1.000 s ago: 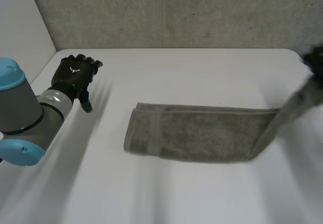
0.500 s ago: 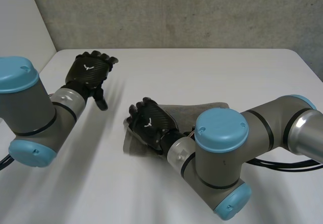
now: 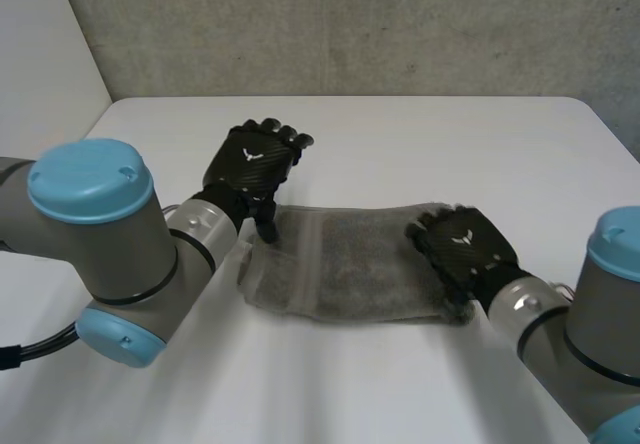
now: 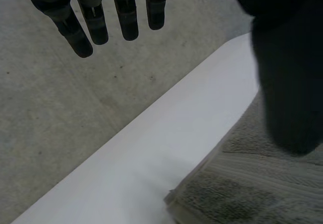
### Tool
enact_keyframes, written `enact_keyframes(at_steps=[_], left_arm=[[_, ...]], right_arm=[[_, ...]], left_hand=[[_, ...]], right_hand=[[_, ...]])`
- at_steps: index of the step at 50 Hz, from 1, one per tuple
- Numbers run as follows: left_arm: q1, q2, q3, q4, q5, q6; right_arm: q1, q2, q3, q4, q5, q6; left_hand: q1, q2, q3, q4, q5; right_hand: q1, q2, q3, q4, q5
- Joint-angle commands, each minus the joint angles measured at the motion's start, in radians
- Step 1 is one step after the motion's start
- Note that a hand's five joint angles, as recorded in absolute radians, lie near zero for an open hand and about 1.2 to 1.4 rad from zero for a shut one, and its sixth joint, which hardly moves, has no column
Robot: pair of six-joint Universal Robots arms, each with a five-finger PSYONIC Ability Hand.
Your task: Fold the towel.
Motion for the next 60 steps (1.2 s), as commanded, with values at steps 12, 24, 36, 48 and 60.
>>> enact_keyframes(at_steps=[12,24,36,48,60], left_arm=[[0.000,-0.002,-0.001,-0.001,-0.005,0.001],[0.105,0.092,-0.025,0.000,-0.029,-0.039],[0.255,0.123,-0.064,0.000,-0.028,-0.082],[0.244,0.117,-0.045,0.002,-0.020,-0.108],[0.138,0.078,-0.014,0.020,-0.019,-0.217]], right_arm=[[-0.041,0.082,-0.065,-0.015,0.052,-0.100],[0.326,0.167,-0.364,-0.007,0.043,-0.286],[0.484,0.441,-0.565,-0.001,-0.012,-0.433],[0.472,0.303,-0.519,-0.006,-0.008,-0.148],[0.318,0.083,-0.354,0.073,0.075,0.103]], left_hand=[[-0.070,-0.063,-0.050,-0.074,-0.207],[-0.082,-0.074,-0.062,-0.086,-0.219],[-0.082,-0.074,-0.062,-0.086,-0.219],[-0.082,-0.074,-0.062,-0.086,-0.219],[-0.082,-0.074,-0.062,-0.086,-0.219]], right_hand=[[1.011,1.017,1.017,1.017,0.997],[1.011,1.017,1.017,1.017,0.997],[1.011,1.017,1.017,1.017,0.997],[-0.211,-0.205,-0.204,-0.205,-0.224],[-0.211,-0.205,-0.204,-0.205,-0.224]])
